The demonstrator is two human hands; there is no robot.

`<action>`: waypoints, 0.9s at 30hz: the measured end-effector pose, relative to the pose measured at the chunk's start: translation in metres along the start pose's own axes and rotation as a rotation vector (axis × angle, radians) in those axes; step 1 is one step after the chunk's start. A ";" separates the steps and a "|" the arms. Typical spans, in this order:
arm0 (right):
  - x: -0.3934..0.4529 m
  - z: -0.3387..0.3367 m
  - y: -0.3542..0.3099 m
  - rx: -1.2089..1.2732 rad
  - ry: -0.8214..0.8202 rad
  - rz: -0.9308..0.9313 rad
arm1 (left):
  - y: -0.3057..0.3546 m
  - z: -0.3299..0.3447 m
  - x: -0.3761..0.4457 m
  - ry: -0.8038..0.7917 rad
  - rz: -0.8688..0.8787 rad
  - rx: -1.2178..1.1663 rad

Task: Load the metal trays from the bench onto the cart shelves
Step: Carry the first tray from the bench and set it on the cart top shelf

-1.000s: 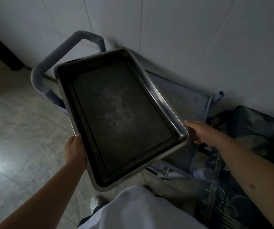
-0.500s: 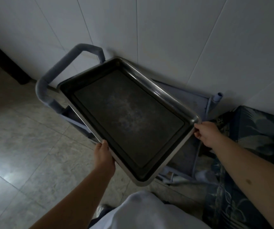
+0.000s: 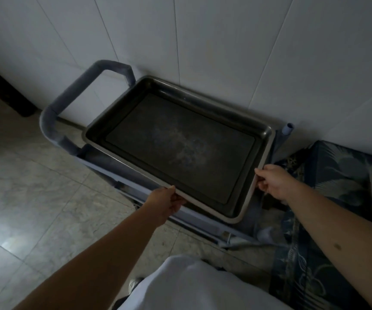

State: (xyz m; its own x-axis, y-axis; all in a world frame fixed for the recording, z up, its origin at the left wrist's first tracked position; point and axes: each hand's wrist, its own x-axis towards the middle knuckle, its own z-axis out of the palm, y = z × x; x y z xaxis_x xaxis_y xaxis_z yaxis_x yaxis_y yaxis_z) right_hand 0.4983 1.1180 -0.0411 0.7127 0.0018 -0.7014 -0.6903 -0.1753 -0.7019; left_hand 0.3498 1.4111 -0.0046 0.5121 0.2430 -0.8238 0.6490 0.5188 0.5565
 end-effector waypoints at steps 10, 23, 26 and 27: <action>0.014 -0.002 -0.016 -0.112 0.223 -0.118 | 0.009 0.012 0.018 0.076 0.084 0.300; -0.036 0.015 -0.006 -0.750 0.350 -0.357 | 0.030 -0.013 0.012 0.150 0.511 1.113; -0.059 0.038 0.005 -0.876 0.292 -0.399 | 0.037 -0.033 0.011 0.110 0.694 1.346; -0.068 0.046 0.008 -0.944 0.281 -0.424 | 0.038 -0.039 0.014 0.100 0.756 1.497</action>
State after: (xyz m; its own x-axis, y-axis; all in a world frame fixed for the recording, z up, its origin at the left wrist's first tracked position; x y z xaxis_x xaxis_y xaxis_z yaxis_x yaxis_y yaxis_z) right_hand 0.4387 1.1617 -0.0047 0.9580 0.0358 -0.2846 -0.0903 -0.9040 -0.4178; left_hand 0.3598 1.4663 0.0010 0.9404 0.1340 -0.3126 0.2481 -0.8990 0.3609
